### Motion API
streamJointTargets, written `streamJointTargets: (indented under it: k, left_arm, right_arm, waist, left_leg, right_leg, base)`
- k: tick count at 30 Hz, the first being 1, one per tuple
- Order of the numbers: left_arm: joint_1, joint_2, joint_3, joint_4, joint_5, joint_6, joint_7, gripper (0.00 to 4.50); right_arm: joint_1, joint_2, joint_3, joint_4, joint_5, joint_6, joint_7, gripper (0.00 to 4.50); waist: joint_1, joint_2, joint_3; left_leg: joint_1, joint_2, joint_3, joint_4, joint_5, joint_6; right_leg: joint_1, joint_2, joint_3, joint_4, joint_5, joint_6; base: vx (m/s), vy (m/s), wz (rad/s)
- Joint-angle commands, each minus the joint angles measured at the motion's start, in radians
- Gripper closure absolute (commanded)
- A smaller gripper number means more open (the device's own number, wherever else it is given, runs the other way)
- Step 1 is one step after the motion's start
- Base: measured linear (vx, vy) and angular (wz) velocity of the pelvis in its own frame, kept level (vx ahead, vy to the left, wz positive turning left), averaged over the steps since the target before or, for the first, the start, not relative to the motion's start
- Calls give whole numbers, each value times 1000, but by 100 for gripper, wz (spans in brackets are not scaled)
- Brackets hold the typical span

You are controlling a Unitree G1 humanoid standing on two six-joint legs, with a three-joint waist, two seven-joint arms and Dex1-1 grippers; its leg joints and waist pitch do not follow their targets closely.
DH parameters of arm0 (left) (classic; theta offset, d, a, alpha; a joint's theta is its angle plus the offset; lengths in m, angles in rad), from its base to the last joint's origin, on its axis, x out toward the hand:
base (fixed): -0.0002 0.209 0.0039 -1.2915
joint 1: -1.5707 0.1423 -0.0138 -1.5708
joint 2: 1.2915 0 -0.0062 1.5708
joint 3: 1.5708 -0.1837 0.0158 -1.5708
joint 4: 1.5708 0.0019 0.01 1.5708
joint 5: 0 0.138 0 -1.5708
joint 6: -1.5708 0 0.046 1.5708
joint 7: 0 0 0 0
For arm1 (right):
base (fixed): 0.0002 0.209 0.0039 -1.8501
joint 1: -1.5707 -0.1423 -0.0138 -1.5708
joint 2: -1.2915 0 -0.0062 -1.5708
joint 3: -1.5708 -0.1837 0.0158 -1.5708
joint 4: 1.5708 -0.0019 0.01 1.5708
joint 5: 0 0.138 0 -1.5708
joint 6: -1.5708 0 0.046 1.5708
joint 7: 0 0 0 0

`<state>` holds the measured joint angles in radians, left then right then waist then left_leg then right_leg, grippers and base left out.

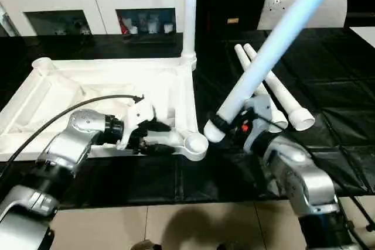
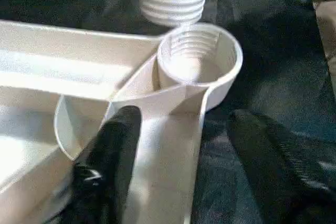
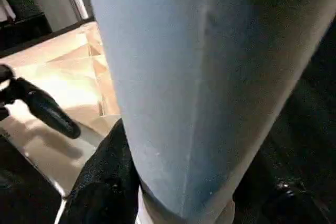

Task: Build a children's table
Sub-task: Pick table leg, then insert table leg to table base

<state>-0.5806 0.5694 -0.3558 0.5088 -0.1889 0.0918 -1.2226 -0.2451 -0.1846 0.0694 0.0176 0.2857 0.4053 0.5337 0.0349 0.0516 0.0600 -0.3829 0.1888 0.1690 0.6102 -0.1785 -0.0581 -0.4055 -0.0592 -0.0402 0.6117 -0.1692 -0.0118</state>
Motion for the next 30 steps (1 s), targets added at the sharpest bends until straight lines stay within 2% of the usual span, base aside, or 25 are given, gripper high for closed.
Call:
streamJointTargets:
  k: [1, 2, 4, 7, 8, 9, 10, 18, 19, 28, 30]
  left_arm:
    - [-26, 0, -13, 42, 32, -41, -19, 167]
    - [-34, -1, -16, 66, 42, -57, -22, 192]
    - [-40, -4, -13, 85, 46, -69, -25, 204]
    - [-52, -8, -6, 125, 54, -97, -39, 236]
    - [-56, -9, -6, 139, 60, -107, -44, 246]
    - [-61, -11, -5, 157, 66, -121, -51, 252]
    - [-63, -13, -3, 169, 69, -131, -56, 252]
    - [-69, -9, 0, 226, 95, -181, -71, 335]
    - [-72, -9, 2, 243, 104, -195, -78, 340]
    - [-67, 0, 6, 276, 130, -231, -93, 401]
    - [-65, -6, 14, 276, 124, -229, -100, 426]
  right_arm:
    - [-1, -5, 10, -18, 1, 0, 9, 260]
    - [0, -8, 12, -17, -3, -5, 11, 260]
    - [1, -8, 12, -17, -3, -3, 14, 260]
    - [5, -8, 15, -23, -4, -2, 18, 260]
    - [6, -8, 17, -24, -4, -2, 18, 260]
    - [7, -8, 19, -25, -3, -1, 17, 260]
    - [8, -9, 20, -26, -3, -1, 17, 260]
    - [12, -11, 30, -29, -3, -1, 26, 260]
    - [11, -12, 30, -28, -3, 0, 28, 260]
    - [9, -13, 36, -25, 0, -2, 33, 260]
    - [9, -13, 36, -25, 0, -2, 33, 260]
  waist:
    - [2, 19, -74]
    - [2, 17, -75]
    - [2, 20, -74]
    - [2, 17, -72]
    - [3, 26, -73]
    - [2, 20, -72]
    - [2, 20, -72]
    - [2, 22, -73]
    - [2, 19, -73]
    - [3, 22, -71]
    - [4, 20, -71]
  left_leg:
    - [22, 25, -12, -82, -283, -42]
    - [23, 25, -13, -82, -286, -42]
    - [24, 27, -13, -83, -294, -43]
    - [24, 27, -13, -83, -304, -41]
    - [25, 27, -14, -83, -306, -43]
    - [25, 27, -13, -84, -314, -43]
    - [25, 27, -14, -84, -314, -43]
    - [25, 30, -14, -85, -313, -40]
    - [25, 30, -14, -85, -314, -39]
    - [26, 31, -14, -87, -326, -42]
    - [26, 31, -14, -86, -326, -42]
  right_leg:
    - [45, -66, 37, -73, -244, -188]
    - [47, -66, 37, -73, -241, -192]
    - [46, -68, 38, -72, -242, -199]
    - [46, -69, 38, -74, -262, -203]
    - [46, -70, 38, -74, -267, -202]
    - [45, -69, 37, -76, -271, -200]
    - [46, -69, 37, -76, -271, -201]
    - [46, -71, 38, -75, -268, -207]
    - [45, -71, 38, -75, -268, -207]
    - [44, -73, 39, -76, -275, -211]
    - [44, -73, 39, -75, -279, -212]
  base:
    - [0, 0, 0]
    - [0, 0, 0]
    - [0, 0, 0]
    - [0, 0, 0]
    - [0, 0, 0]
    - [0, 0, 0]
    - [0, 0, 0]
    - [0, 0, 0]
    - [0, 0, 0]
    - [0, 0, 0]
    - [0, 0, 0]
